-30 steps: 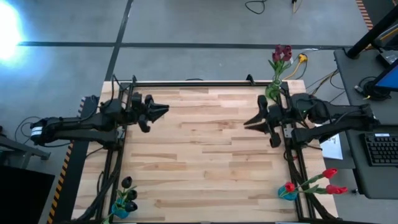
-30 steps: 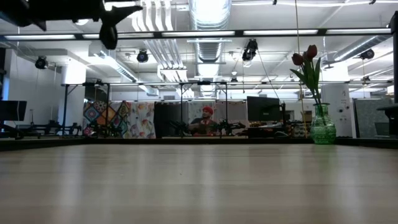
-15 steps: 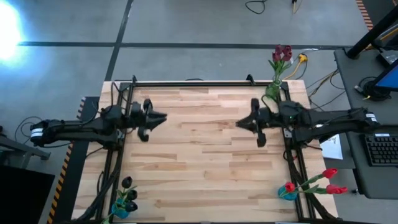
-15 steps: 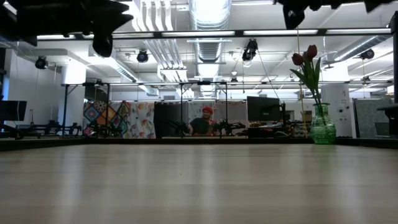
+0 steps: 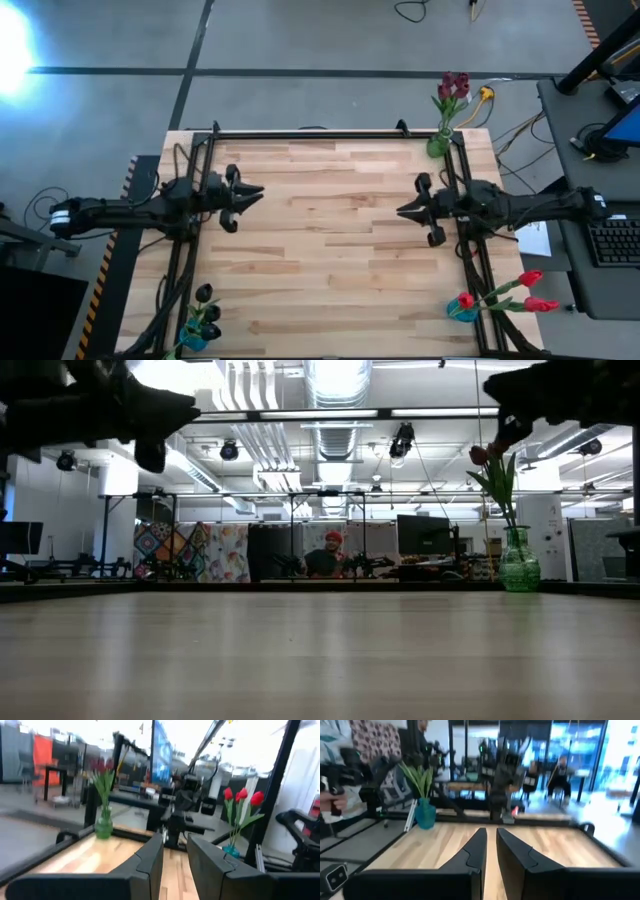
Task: Sort flowers into vase by color
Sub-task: Return to Home Position
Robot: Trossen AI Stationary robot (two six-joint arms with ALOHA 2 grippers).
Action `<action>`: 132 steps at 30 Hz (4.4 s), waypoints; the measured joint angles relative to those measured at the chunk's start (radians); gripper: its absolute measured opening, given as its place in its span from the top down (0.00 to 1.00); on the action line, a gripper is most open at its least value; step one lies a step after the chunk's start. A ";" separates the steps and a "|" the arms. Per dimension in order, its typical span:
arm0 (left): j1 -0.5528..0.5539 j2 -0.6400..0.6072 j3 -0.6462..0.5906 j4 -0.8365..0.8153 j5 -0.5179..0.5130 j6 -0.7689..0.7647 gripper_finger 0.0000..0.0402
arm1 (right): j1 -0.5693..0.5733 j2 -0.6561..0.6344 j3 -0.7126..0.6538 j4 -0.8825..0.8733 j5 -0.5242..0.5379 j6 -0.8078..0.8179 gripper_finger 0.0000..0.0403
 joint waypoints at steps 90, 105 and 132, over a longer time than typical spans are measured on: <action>-0.086 -0.402 -0.106 -0.548 -0.088 -0.030 0.81 | 0.000 -0.039 -0.199 -0.345 0.162 0.177 0.91; -0.086 -0.382 -0.106 -0.548 -0.088 -0.030 0.81 | 0.000 -0.039 -0.199 -0.345 0.161 0.177 0.91; -0.086 -0.332 -0.106 -0.548 -0.087 -0.030 0.81 | 0.000 -0.039 -0.199 -0.345 0.161 0.177 0.91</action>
